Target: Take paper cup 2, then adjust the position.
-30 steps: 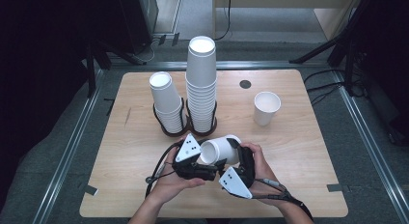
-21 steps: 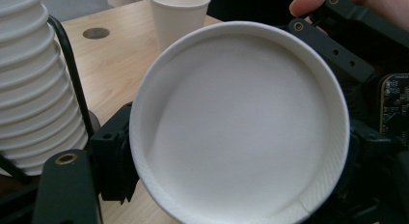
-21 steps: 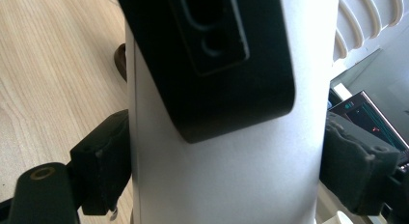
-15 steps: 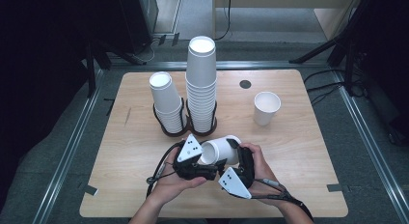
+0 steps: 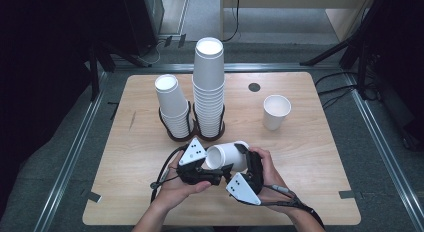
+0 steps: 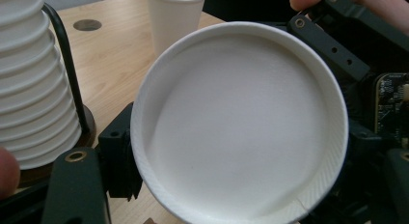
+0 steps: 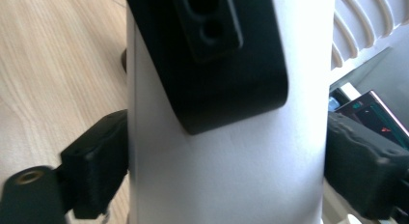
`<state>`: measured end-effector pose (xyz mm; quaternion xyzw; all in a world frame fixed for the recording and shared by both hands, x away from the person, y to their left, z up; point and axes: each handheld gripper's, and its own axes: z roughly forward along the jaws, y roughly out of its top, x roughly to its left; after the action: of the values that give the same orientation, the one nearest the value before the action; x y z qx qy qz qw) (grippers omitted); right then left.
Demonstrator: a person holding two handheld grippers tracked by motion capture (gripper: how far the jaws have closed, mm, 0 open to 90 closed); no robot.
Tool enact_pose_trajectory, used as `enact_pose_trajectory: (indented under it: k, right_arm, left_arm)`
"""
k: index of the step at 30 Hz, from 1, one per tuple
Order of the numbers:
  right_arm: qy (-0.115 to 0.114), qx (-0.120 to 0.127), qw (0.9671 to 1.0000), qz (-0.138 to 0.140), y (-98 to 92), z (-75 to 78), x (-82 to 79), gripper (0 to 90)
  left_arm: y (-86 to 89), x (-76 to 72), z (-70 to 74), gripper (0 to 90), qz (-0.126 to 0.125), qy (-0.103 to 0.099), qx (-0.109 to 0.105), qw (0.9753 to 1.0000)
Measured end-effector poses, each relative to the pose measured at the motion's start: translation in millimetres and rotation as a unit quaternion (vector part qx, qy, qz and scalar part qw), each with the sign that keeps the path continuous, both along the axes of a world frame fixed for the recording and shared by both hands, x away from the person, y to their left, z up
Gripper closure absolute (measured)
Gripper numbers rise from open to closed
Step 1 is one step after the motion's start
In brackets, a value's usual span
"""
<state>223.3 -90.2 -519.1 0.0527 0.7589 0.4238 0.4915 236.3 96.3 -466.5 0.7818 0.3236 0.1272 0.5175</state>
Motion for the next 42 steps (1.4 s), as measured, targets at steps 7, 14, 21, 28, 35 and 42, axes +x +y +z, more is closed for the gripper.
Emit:
enact_pose_trajectory:
  k: [7, 14, 21, 28, 35, 42]
  right_arm:
    - [0.008, -0.004, 0.9999, 0.014, -1.2, 1.8, -4.0, 0.0]
    - [0.007, 0.011, 0.9998, 0.015, -9.8, 11.8, -7.4, 0.0]
    - [0.014, 0.016, 0.9997, 0.008, -19.4, 19.6, -14.3, 0.0]
    - [0.054, 0.059, 0.9966, -0.022, -36.5, 25.8, -15.0, 0.0]
    - [0.091, 0.101, 0.9894, -0.050, -45.6, 24.7, -14.8, 0.0]
    - [0.133, 0.169, 0.9744, -0.065, -51.0, 28.4, -13.1, 0.0]
  left_arm:
    - [0.1, 0.6, -0.5, 24.5, 0.010, -0.010, 0.000, 0.9999]
    - [2.8, 2.8, -3.0, 24.5, 0.022, -0.020, 0.007, 0.9995]
    - [6.1, 4.0, -4.5, 24.3, 0.029, -0.030, -0.005, 0.9991]
    - [7.2, 4.2, -5.8, 24.2, 0.041, -0.038, -0.024, 0.9982]
    - [7.7, 3.8, -7.1, 24.1, 0.047, -0.048, -0.039, 0.9970]
    - [8.2, 3.9, -9.0, 24.2, 0.054, -0.059, -0.057, 0.9952]
